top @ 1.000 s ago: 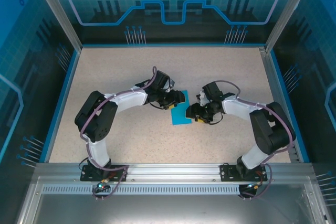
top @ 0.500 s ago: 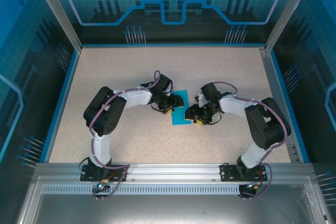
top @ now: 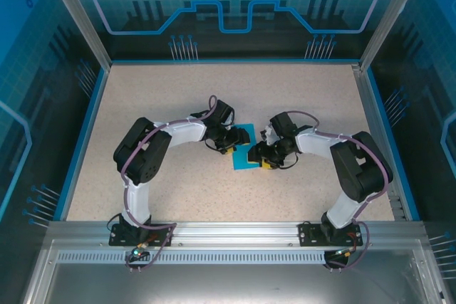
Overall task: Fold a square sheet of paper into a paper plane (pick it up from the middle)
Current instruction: Third fold the triangle at the center of the table.
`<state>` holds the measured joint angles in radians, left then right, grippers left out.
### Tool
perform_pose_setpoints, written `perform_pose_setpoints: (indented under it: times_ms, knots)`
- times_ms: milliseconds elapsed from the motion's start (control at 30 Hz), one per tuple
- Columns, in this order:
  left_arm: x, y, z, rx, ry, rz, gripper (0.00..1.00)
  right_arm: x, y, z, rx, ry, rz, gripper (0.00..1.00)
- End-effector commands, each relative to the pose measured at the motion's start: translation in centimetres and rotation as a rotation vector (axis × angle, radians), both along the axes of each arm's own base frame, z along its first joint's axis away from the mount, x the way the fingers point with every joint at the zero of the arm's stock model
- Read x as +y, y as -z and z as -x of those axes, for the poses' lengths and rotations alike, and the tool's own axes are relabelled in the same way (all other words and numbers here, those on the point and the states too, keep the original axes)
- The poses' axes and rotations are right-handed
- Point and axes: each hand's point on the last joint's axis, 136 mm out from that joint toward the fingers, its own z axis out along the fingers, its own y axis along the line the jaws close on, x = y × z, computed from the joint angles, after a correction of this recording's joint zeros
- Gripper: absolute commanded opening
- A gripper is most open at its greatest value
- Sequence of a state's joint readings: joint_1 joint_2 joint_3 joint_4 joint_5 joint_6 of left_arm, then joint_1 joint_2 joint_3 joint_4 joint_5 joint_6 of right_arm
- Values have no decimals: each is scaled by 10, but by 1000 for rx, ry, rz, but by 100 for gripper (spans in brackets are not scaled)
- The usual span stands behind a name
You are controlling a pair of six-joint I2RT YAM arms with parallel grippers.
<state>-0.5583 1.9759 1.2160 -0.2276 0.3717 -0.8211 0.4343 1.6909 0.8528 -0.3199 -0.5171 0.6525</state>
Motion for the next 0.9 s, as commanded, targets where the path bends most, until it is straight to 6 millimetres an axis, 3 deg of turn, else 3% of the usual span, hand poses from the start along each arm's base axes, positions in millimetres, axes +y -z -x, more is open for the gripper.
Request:
perform_pose_setpoints:
  times_ms: [0, 333, 567, 767, 867]
  knots:
    - [14, 19, 9, 81, -37, -49, 64, 11, -6, 1, 11, -18, -42, 55]
    - [15, 21, 11, 87, -32, -50, 65, 8, -10, -2, -12, 45, -39, 38]
    - [11, 15, 11, 79, -11, -25, 65, 5, -19, -10, -49, 80, -27, 12]
    - [-1, -47, -10, -98, 24, 61, 68, 7, -18, -12, -35, 80, -5, 7]
    - [4, -59, -19, -140, 14, 66, 68, 5, -12, -9, -10, 78, 21, 5]
